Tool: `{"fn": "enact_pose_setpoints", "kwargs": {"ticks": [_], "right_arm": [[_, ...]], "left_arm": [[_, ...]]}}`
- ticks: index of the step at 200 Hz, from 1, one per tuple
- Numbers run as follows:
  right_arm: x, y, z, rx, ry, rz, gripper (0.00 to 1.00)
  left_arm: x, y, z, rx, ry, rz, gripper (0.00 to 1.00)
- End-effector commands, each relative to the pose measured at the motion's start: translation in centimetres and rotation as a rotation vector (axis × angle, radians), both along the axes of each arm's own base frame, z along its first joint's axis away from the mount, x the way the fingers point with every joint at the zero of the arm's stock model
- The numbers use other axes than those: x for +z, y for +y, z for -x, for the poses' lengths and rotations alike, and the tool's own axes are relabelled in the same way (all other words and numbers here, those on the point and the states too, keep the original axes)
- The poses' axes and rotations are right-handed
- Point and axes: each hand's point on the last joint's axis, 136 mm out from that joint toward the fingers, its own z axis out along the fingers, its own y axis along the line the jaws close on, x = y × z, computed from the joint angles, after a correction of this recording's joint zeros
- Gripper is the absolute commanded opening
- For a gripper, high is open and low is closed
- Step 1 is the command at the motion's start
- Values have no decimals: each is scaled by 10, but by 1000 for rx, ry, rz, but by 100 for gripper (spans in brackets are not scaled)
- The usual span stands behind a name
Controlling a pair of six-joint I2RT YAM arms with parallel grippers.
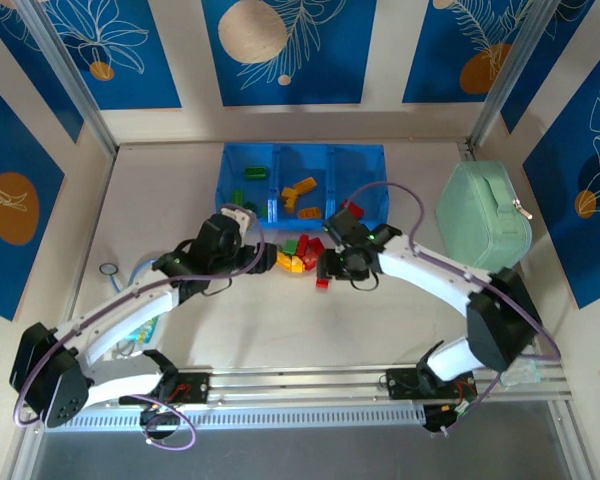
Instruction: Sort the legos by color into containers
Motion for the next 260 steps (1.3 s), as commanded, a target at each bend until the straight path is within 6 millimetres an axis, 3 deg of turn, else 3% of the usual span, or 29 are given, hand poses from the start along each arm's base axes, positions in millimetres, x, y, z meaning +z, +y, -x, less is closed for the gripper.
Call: {"fn": "enact_pose_setpoints", "kwargs": {"ticks": [1, 62, 116, 206, 260], "right_arm": [[-9, 4, -4, -24, 37, 101, 57], [-42, 13, -12, -47, 103, 188, 56], [-59, 14, -20, -64, 137, 217, 55], [-66, 12, -16, -67, 143, 231, 40], [-58, 7, -12, -72, 124, 230, 38]], "left_arm": [[-10, 10, 11, 50, 16, 20, 79], [-47, 34, 40, 91, 68, -5, 79], [-57, 36, 43, 96, 84, -5, 79], [-64, 34, 43, 92, 101, -9, 79], [-63, 34, 43, 94, 98, -8, 79]]}}
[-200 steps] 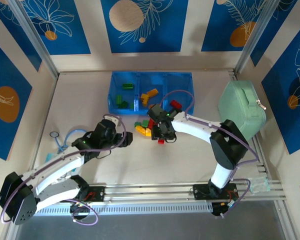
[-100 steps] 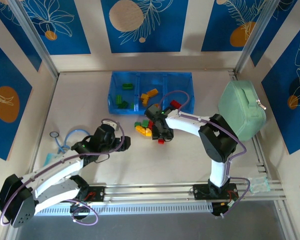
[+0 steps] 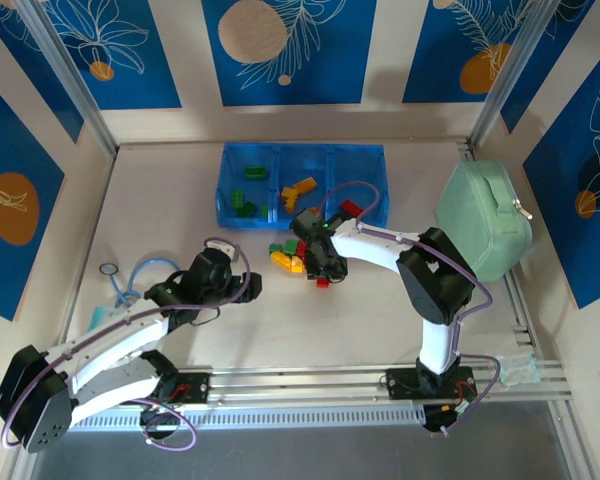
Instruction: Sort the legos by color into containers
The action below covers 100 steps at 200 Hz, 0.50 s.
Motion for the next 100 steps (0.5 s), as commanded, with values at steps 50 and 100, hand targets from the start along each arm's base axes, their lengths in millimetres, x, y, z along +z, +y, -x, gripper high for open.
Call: {"fn": "enact_pose_setpoints", "kwargs": {"ticks": [50, 100], "right_arm": [[19, -13, 10, -22, -38, 15, 37], [55, -28, -7, -35, -125, -7, 37]], "left_arm": [[2, -2, -1, 10, -11, 13, 78], [-1, -3, 1, 1, -5, 4, 78]]}}
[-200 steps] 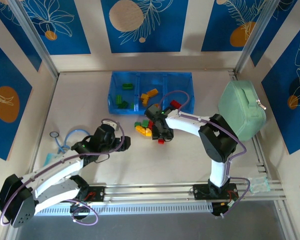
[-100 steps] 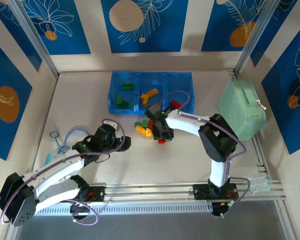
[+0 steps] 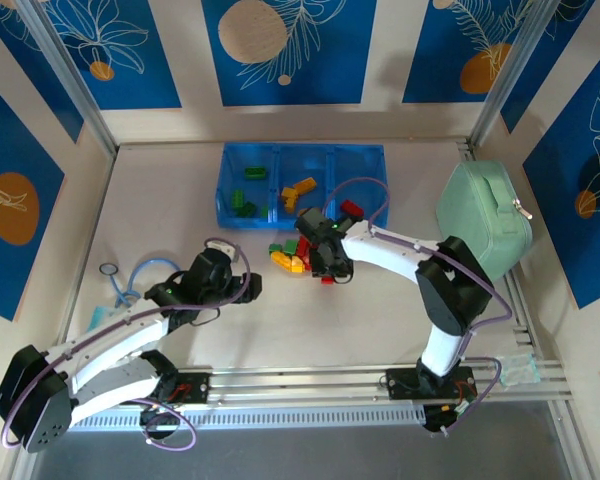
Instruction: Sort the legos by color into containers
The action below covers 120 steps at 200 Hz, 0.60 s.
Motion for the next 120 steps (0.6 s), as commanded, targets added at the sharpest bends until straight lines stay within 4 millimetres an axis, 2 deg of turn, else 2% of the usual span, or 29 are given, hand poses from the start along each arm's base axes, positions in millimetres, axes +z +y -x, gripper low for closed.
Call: {"fn": "enact_pose_setpoints", "kwargs": {"ticks": [1, 27, 62, 96, 120], "right_arm": [[25, -16, -9, -21, -53, 4, 37], [50, -36, -34, -36, -104, -14, 37], [80, -66, -80, -78, -166, -58, 37], [92, -86, -126, -113, -187, -103, 37], [89, -93, -156, -131, -183, -104, 37]], "left_arm": [[-1, -2, 0, 3, -4, 3, 78], [-1, -5, 1, -6, -6, -5, 78], [-5, -8, 6, -15, 3, -11, 78], [-5, -15, 10, -33, 9, -11, 78], [-4, -20, 13, -43, 11, -2, 78]]}}
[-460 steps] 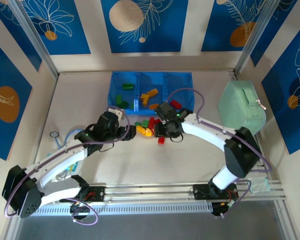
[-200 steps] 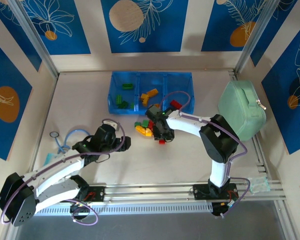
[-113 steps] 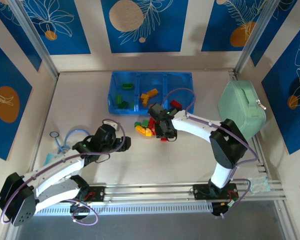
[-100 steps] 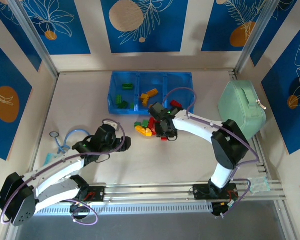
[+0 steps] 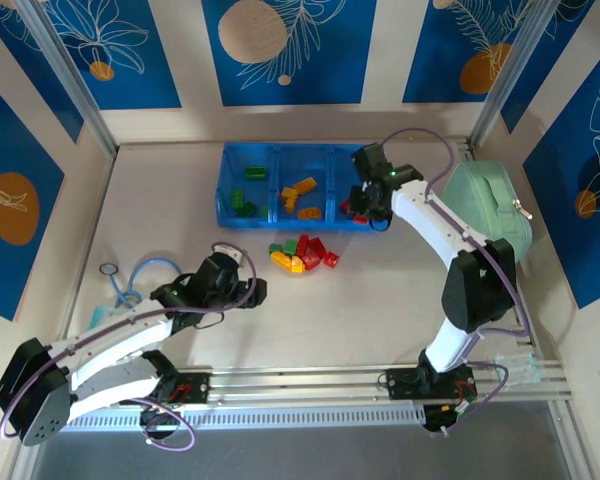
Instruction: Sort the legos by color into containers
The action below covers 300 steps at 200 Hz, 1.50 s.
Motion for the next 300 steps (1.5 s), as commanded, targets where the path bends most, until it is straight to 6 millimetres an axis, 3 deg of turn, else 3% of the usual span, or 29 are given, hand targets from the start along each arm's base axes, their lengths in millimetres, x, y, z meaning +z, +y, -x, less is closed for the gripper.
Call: {"fn": "enact_pose_setpoints", "kwargs": {"ticks": [1, 34, 69, 101, 129, 149, 179, 235, 300], "right_arm": [[-12, 3, -17, 49, 49, -9, 37], [-23, 0, -44, 34, 72, 5, 37], [-31, -1, -55, 23, 83, 25, 38], [-25, 5, -56, 41, 67, 2, 56], [-11, 7, -48, 52, 32, 11, 61], [-1, 17, -34, 76, -9, -25, 61], [5, 27, 4, 105, -67, -81, 62], [-34, 10, 75, 84, -19, -98, 62], [-58, -14, 120, 14, -1, -103, 60]], "left_arm": [[3, -5, 0, 6, -10, 16, 78], [6, -9, 3, -1, -12, 25, 78], [10, -11, 6, -9, -14, 23, 78], [11, -12, 8, -14, -12, 18, 78], [15, -18, 6, -13, -17, 46, 78], [17, -22, 3, -15, -19, 57, 78], [20, -32, -5, -26, -17, 48, 78], [17, -60, -30, -55, -5, 35, 78], [-10, -64, -75, 96, 123, 93, 68]]}}
